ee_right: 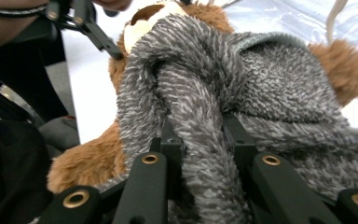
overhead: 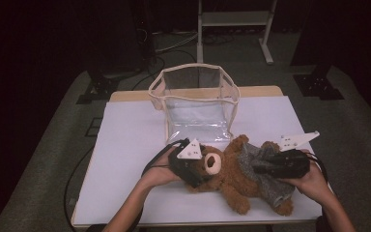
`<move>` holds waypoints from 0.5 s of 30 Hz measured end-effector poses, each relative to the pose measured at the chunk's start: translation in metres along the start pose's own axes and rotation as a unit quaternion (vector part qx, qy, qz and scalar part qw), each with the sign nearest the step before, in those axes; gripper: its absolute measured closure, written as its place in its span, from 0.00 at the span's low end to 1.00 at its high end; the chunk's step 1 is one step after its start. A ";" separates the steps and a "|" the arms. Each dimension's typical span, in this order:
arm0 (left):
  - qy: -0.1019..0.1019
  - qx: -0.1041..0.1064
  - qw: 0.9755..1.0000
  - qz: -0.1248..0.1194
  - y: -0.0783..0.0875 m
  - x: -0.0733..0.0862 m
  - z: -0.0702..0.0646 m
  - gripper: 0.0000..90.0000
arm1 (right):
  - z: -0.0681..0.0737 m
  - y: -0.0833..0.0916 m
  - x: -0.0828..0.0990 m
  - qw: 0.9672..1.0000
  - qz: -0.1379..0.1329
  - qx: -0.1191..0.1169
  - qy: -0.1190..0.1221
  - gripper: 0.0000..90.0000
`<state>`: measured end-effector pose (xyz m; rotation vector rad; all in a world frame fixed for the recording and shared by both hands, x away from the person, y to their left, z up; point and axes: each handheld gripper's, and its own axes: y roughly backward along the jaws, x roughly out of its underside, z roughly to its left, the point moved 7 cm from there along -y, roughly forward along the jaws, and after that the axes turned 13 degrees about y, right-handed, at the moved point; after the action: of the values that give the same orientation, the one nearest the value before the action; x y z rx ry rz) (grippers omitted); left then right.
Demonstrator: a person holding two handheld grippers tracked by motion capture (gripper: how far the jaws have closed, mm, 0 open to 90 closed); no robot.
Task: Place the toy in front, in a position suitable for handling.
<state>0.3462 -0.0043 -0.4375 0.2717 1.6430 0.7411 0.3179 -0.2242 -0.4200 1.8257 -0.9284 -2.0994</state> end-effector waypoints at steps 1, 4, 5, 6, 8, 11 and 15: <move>-0.010 0.001 1.000 0.012 -0.006 -0.002 -0.002 0.03 | 0.003 0.002 0.002 1.000 -0.001 0.001 0.001 0.81; -0.018 -0.002 1.000 0.020 -0.011 -0.005 -0.003 0.03 | 0.003 0.001 0.002 1.000 -0.002 0.002 0.001 0.81; -0.026 -0.004 0.999 0.026 -0.014 -0.006 -0.004 0.05 | 0.002 0.001 0.002 1.000 -0.002 0.001 -0.001 0.81; -0.037 -0.007 0.999 0.030 -0.014 -0.006 -0.004 0.09 | 0.002 0.001 0.002 1.000 -0.003 0.001 -0.002 0.81; -0.051 -0.014 0.998 0.029 -0.011 -0.007 -0.005 0.23 | 0.001 0.001 0.002 1.000 -0.003 0.002 -0.002 0.81; -0.055 -0.019 0.998 0.030 -0.007 -0.008 -0.004 0.33 | -0.002 0.002 0.000 1.000 -0.004 0.004 -0.002 0.81; -0.059 -0.035 0.997 0.023 0.005 -0.011 0.006 0.35 | -0.007 0.002 -0.010 1.000 -0.002 0.012 0.005 0.81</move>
<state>0.3538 -0.0052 -0.4258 0.2986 1.5005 0.7997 0.3265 -0.2231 -0.4108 1.8485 -0.9530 -2.0890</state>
